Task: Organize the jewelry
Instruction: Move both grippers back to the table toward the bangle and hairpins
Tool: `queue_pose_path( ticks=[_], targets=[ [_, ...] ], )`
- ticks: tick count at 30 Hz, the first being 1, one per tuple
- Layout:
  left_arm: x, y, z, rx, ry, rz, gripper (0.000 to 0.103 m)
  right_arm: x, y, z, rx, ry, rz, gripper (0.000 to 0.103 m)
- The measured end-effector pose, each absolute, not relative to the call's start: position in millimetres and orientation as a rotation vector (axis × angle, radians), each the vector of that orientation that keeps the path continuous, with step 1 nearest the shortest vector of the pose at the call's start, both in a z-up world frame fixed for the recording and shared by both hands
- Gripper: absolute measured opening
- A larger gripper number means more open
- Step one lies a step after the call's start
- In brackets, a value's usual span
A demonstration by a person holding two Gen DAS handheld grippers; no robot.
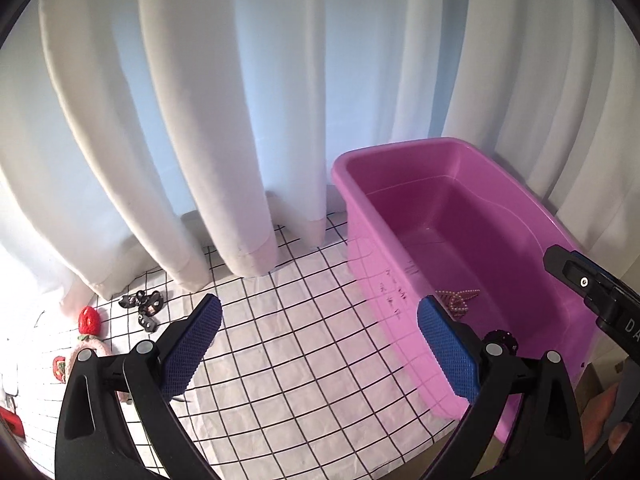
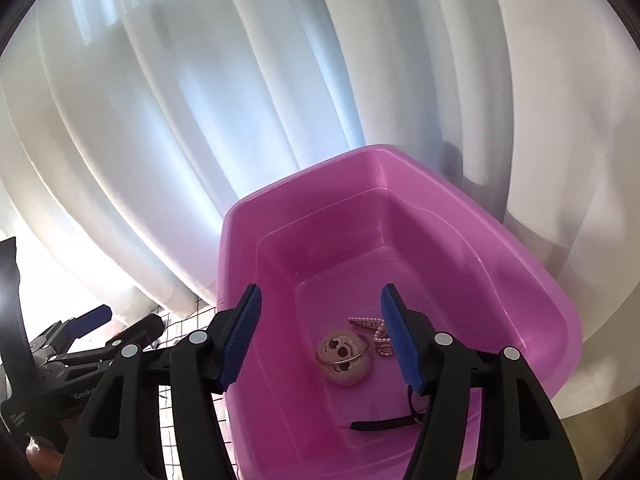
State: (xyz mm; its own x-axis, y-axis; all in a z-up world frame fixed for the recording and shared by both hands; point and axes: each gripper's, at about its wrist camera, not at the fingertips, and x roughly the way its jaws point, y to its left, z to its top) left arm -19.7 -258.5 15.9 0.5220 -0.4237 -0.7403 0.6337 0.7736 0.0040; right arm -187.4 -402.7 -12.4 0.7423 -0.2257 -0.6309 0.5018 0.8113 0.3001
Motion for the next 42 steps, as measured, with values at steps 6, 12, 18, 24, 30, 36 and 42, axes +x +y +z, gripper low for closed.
queue_pose_path(
  ticks=[6, 12, 18, 24, 30, 36, 42],
  targets=[
    [-11, -199, 17, 0.251, 0.789, -0.566, 0.097, -164, -365, 1, 0.430, 0.616, -0.325, 0.061],
    [3, -125, 7, 0.195, 0.817, -0.436, 0.097, -129, -317, 10, 0.355, 0.632, -0.188, 0.063],
    [28, -49, -11, 0.110, 0.882, -0.260, 0.097, -84, -271, -2, 0.307, 0.686, -0.062, 0.066],
    [51, 27, -33, 0.019, 0.932, -0.071, 0.097, -41, -234, -27, 0.270, 0.777, 0.017, 0.066],
    [67, 83, -65, -0.031, 0.999, 0.079, 0.097, -8, -208, -62, 0.218, 0.874, 0.056, 0.066],
    [76, 109, -99, -0.041, 1.067, 0.145, 0.097, 22, -195, -106, 0.198, 0.961, 0.083, 0.066],
    [76, 105, -119, -0.088, 1.106, 0.130, 0.097, 48, -189, -136, 0.166, 1.004, 0.105, 0.066]
  ],
)
